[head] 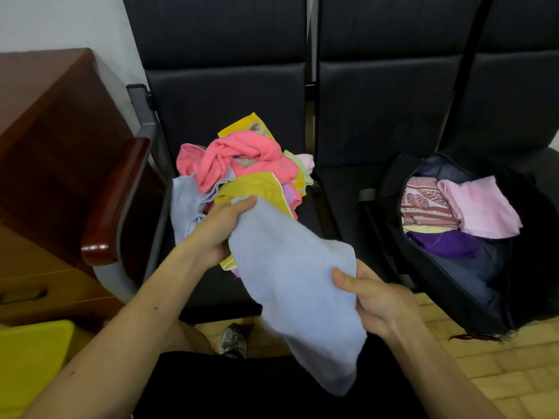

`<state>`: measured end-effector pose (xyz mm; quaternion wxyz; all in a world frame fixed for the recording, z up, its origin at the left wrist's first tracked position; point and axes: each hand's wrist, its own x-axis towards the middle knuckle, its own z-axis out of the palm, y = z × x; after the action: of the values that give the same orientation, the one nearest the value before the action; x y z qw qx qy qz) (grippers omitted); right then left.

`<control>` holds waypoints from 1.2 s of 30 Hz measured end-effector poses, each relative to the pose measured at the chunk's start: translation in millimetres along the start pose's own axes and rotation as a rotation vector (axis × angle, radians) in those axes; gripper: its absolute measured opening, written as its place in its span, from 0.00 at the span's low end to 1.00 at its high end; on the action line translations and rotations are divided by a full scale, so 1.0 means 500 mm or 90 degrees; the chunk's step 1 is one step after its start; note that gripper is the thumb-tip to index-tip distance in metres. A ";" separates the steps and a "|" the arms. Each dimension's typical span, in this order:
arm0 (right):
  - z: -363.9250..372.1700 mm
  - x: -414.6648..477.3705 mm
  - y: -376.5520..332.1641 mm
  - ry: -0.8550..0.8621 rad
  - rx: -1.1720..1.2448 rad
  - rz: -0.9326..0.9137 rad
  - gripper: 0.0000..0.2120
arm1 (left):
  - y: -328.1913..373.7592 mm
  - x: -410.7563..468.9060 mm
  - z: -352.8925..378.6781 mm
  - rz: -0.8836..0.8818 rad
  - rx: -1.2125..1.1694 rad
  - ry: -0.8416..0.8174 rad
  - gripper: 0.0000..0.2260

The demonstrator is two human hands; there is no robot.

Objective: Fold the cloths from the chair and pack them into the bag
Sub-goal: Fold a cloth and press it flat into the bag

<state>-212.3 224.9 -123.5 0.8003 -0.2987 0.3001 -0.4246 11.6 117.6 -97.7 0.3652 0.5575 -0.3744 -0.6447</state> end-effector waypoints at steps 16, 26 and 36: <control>0.023 0.026 -0.010 0.122 0.194 -0.035 0.43 | -0.205 -0.056 -0.001 -0.168 -0.452 -0.324 0.44; -0.016 0.032 0.014 0.190 -0.128 0.036 0.26 | -0.191 -0.049 -0.017 -0.079 -0.168 -0.119 0.13; -0.013 0.057 -0.016 0.379 -0.465 -0.049 0.23 | -0.164 -0.017 -0.048 0.074 0.100 -0.007 0.12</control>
<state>-208.1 195.3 -128.1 0.5059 -0.4367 0.6348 -0.3878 32.1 160.2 -169.2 0.3548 0.5581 -0.4575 -0.5945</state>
